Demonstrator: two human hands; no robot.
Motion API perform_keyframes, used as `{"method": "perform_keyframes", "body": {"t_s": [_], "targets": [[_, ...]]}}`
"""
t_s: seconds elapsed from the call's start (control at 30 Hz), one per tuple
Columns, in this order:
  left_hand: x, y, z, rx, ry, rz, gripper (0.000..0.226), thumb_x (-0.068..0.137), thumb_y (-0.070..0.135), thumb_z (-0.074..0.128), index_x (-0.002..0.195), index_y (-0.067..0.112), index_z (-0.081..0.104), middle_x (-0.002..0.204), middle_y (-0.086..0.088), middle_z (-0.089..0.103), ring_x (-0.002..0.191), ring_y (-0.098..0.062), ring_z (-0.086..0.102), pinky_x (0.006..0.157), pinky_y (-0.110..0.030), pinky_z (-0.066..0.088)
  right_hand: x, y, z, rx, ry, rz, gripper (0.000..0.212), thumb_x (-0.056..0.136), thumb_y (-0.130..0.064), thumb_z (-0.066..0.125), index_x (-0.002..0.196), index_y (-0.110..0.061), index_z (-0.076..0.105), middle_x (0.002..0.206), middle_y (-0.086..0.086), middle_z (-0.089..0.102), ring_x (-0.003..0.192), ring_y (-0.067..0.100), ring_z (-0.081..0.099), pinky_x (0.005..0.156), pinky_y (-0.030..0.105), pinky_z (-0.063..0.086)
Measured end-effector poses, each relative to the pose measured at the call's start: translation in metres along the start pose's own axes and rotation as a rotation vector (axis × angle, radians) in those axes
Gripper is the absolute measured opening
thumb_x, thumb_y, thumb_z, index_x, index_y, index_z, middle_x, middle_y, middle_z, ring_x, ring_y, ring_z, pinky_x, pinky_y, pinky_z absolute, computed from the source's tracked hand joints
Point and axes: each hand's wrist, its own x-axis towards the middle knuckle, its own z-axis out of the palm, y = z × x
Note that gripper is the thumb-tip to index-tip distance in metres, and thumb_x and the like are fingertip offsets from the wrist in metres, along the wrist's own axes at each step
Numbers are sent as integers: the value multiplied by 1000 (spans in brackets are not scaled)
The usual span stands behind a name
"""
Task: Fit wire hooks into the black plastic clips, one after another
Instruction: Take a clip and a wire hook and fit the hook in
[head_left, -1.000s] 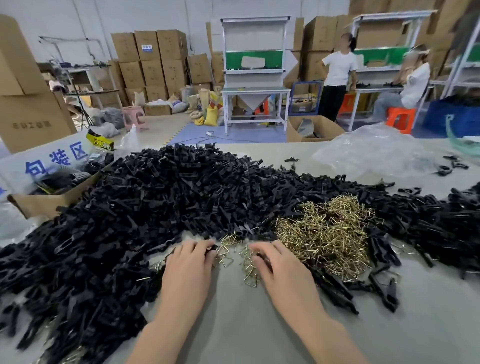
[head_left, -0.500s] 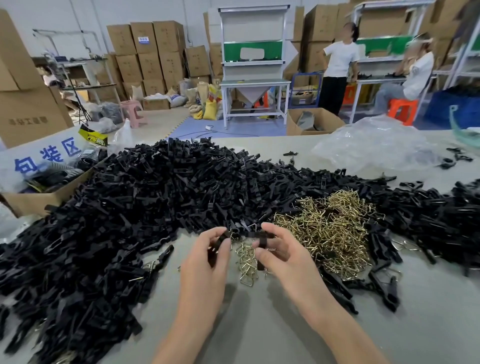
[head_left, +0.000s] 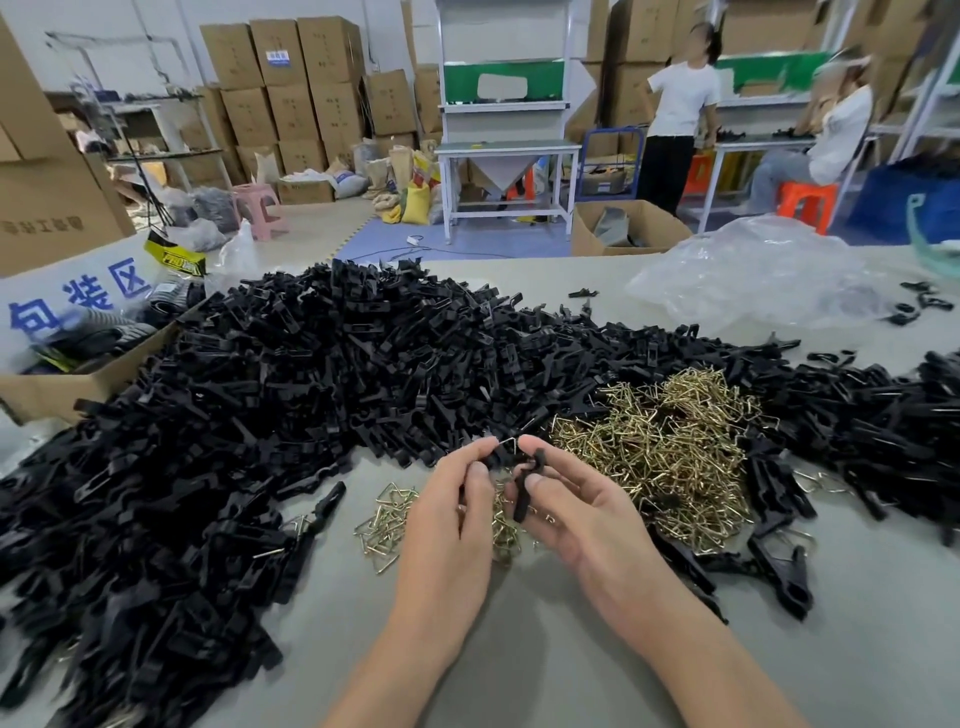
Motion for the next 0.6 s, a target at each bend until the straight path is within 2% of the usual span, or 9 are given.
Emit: {"method": "perform_keyframes", "body": {"t_s": [0.1,0.23,0.33,0.43,0.6], "targets": [[1,4,1,-92,-6,-63,28,100,30,56,121,48,60,104,24,66,79,1,63,71,-16,47,0,2,0,-58,-11,-2,36,97,0,60,115,-27,76,109,7,75,109,23,71,94,38,58],[4,6,-2,-189,-8,-70,26,94,17,67,108,38,67,103,20,72,97,2,67,79,-9,47,-1,2,1,-120,-23,-21,36,96,-3,62,116,-30,75,110,5,74,103,19,72,87,35,59],[3,8,-4,-237,-53,-78,31,93,10,67,103,39,71,100,22,75,97,5,68,79,-7,48,-2,2,0,-124,-31,-29,35,96,-2,62,115,-29,75,114,7,74,106,21,72,88,37,58],[2,9,-3,-213,-56,-70,36,97,8,62,105,41,71,102,24,74,99,8,67,78,-3,47,-2,2,0,-128,-30,-38,35,96,-3,63,116,-29,75,118,10,72,110,23,71,90,36,58],[1,9,-3,-253,-58,-55,31,96,4,61,106,32,72,103,18,75,100,1,68,81,-9,49,-3,0,-2,-153,-33,-68,36,95,-4,66,115,-32,75,115,7,73,111,23,71,90,34,58]]}}
